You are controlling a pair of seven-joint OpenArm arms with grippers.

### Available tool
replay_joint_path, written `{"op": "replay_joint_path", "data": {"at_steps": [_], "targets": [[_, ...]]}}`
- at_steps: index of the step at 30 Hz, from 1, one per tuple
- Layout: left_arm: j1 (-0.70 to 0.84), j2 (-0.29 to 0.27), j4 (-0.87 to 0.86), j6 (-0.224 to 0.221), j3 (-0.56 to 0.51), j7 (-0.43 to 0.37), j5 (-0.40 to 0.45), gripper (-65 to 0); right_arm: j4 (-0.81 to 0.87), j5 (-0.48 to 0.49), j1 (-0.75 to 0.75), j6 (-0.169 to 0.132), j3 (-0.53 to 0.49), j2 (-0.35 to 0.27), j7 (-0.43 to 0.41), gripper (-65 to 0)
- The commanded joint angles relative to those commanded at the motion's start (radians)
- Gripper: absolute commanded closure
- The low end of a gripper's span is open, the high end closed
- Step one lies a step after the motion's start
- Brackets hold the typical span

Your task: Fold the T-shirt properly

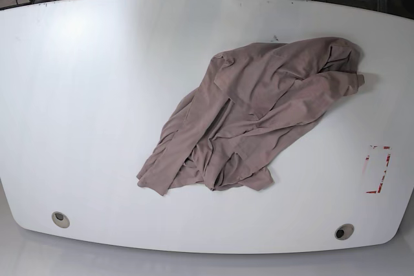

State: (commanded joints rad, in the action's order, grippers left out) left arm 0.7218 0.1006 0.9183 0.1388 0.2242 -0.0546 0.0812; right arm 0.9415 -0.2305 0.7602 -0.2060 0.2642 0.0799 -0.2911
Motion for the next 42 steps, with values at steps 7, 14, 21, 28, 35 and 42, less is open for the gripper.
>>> {"op": "replay_joint_path", "data": {"at_steps": [7, 14, 21, 28, 35, 42], "targets": [[0.026, -0.007, 0.051, 0.000, 0.009, 0.001, 0.002, -40.3, 0.026, 0.005, 0.017, 0.000, -0.009, 0.003, -0.001, -13.6], [0.060, -0.013, 0.117, 0.001, 0.001, 0.002, 0.008, -40.5, 0.116, 0.005, 0.067, -0.001, -0.022, 0.015, 0.011, -13.5], [0.109, -0.025, 0.223, 0.005, -0.007, 0.004, 0.016, -40.4, 0.265, 0.006, 0.141, -0.004, -0.029, 0.037, 0.027, -13.4], [0.156, -0.034, 0.295, 0.002, -0.006, 0.008, 0.015, -40.3, 0.337, 0.008, 0.187, -0.005, -0.026, 0.051, 0.026, -13.5], [0.206, -0.033, 0.345, 0.004, -0.005, 0.013, 0.009, -39.7, 0.342, 0.008, 0.212, -0.008, -0.027, 0.061, 0.025, -13.6], [0.237, -0.030, 0.379, 0.002, 0.009, 0.014, 0.011, -39.5, 0.357, 0.009, 0.229, -0.008, -0.038, 0.063, 0.021, -13.6]]}}
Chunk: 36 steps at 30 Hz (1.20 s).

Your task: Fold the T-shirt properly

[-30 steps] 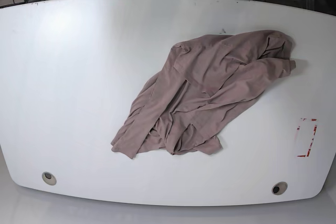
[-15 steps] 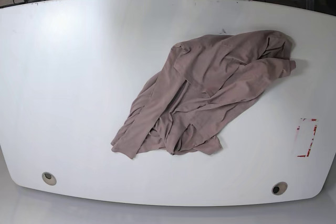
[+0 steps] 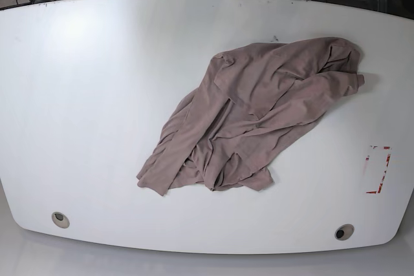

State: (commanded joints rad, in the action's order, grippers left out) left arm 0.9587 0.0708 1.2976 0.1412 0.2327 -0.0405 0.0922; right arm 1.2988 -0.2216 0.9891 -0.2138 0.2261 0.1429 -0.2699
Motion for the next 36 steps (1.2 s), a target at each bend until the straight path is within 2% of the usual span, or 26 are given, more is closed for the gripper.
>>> {"op": "replay_joint_path", "data": {"at_steps": [11, 31, 36], "targets": [[0.093, 0.011, 0.172, -0.001, 0.082, -0.010, -0.005, -39.0, 0.112, 0.008, 0.077, -0.011, 0.016, 0.014, -0.007, -13.0], [0.176, 0.003, 0.380, 0.002, 0.054, -0.006, -0.012, -38.5, 0.275, 0.005, 0.183, -0.017, 0.015, 0.013, -0.003, -12.9], [0.237, 0.002, 0.421, -0.002, 0.084, -0.016, -0.056, -38.8, 0.335, -0.003, 0.199, -0.015, 0.013, 0.014, 0.006, -13.5]]}}
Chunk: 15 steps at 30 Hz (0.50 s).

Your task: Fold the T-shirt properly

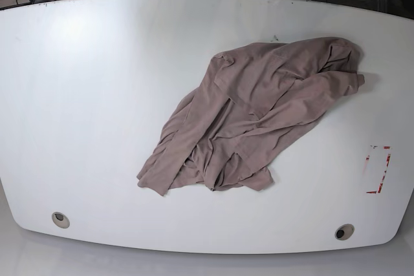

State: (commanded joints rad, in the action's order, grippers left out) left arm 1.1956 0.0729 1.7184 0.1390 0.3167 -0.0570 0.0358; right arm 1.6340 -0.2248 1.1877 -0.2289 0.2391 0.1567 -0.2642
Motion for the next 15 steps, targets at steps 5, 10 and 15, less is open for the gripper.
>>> {"op": "replay_joint_path", "data": {"at_steps": [5, 10, 15], "targets": [[0.014, 0.001, 0.023, 0.001, 0.003, 0.000, -0.042, -38.8, 0.028, 0.002, 0.008, 0.000, 0.000, -0.001, 0.002, -13.5], [0.030, 0.001, 0.054, -0.001, 0.006, 0.001, -0.084, -38.9, 0.070, 0.002, 0.022, 0.000, 0.000, 0.000, 0.002, -13.5], [0.059, 0.000, 0.140, 0.000, 0.016, -0.005, -0.146, -38.8, 0.173, 0.008, 0.066, 0.003, -0.009, 0.000, 0.013, -13.6]]}}
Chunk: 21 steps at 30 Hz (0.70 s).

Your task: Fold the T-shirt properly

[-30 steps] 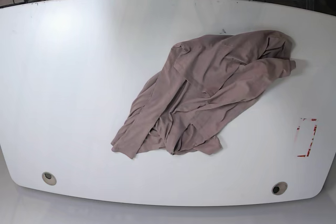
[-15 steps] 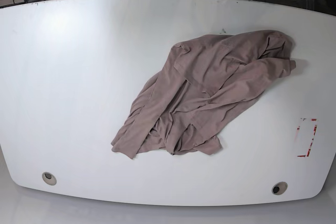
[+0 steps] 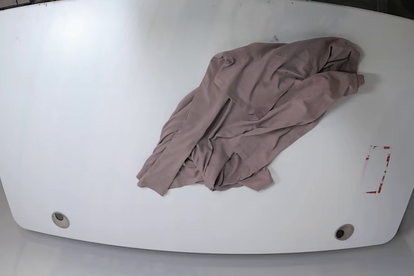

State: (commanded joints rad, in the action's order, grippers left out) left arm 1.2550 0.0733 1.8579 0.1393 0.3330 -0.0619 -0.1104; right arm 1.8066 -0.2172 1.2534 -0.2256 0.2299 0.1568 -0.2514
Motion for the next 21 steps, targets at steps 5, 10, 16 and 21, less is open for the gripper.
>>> {"op": "replay_joint_path", "data": {"at_steps": [5, 10, 16, 21], "targets": [[0.018, 0.001, 0.048, -0.002, 0.001, 0.000, -0.015, -38.7, 0.042, 0.003, 0.017, -0.001, -0.011, 0.000, 0.004, -13.6], [0.024, -0.001, 0.079, -0.002, 0.003, -0.001, -0.013, -38.7, 0.058, 0.004, 0.019, -0.001, -0.016, 0.000, 0.007, -13.7], [-0.018, -0.003, 0.052, 0.000, 0.036, -0.011, 0.071, -38.7, 0.029, 0.006, -0.009, -0.007, 0.007, 0.000, 0.003, -13.6], [-0.036, -0.005, 0.035, 0.000, 0.046, -0.012, 0.091, -38.8, 0.019, 0.005, -0.018, -0.006, 0.008, 0.000, 0.001, -13.7]]}}
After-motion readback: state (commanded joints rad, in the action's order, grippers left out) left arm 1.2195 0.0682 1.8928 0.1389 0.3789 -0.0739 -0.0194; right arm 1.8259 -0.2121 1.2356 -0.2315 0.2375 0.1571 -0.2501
